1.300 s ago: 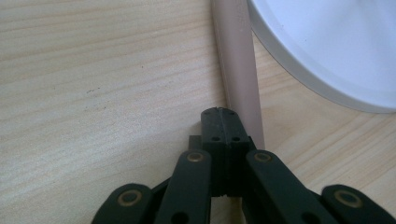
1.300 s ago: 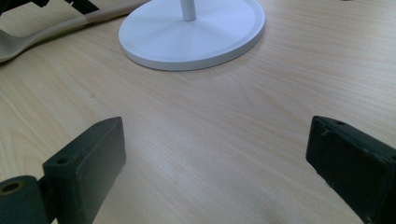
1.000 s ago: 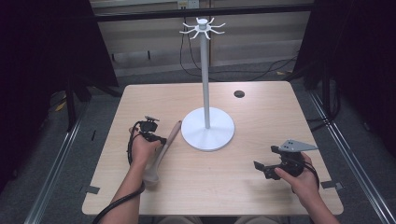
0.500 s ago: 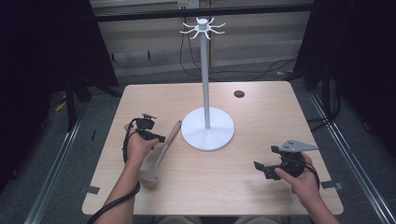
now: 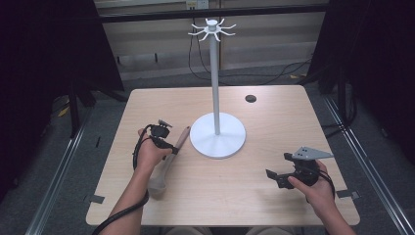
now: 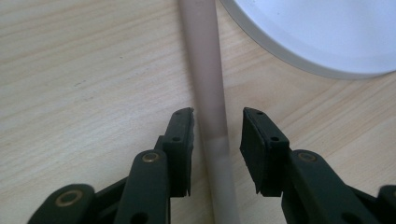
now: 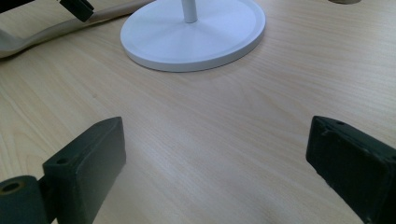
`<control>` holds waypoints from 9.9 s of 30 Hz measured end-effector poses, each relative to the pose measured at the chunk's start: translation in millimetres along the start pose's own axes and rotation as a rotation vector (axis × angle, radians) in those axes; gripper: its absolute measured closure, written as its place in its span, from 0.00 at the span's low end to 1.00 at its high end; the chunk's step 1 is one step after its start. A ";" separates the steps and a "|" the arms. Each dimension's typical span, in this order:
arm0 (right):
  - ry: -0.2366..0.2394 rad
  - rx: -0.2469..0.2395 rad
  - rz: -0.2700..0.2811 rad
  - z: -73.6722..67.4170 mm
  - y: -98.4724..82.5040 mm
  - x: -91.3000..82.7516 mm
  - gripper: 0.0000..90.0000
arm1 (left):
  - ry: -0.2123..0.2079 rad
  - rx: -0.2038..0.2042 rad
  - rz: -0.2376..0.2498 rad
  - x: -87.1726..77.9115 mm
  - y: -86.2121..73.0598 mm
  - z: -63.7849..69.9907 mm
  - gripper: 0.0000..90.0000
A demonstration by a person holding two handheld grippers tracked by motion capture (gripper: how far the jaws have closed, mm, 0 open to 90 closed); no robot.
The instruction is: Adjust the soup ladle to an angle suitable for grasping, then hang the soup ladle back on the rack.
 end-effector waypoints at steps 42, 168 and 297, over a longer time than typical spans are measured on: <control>-0.002 0.006 0.005 0.1 -0.4 1.3 0.05 | -0.040 -0.070 0.169 -46.5 0.3 -3.3 0.86; 0.012 0.000 0.017 -6.0 1.3 1.3 0.05 | -0.190 0.231 0.693 -177.7 93.7 100.6 0.86; 0.020 -0.004 0.008 -6.3 0.3 1.4 0.05 | -0.116 0.188 0.780 -136.3 100.7 95.8 0.31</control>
Point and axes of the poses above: each handheld gripper's, and its own axes: x roughly forward along the jaws, y roughly out of its top, z roughly to its right, the point moved 1 cm from there along x, roughly forward along the jaws, and after that the axes turned 3 degrees about z, right-handed, at the moved point
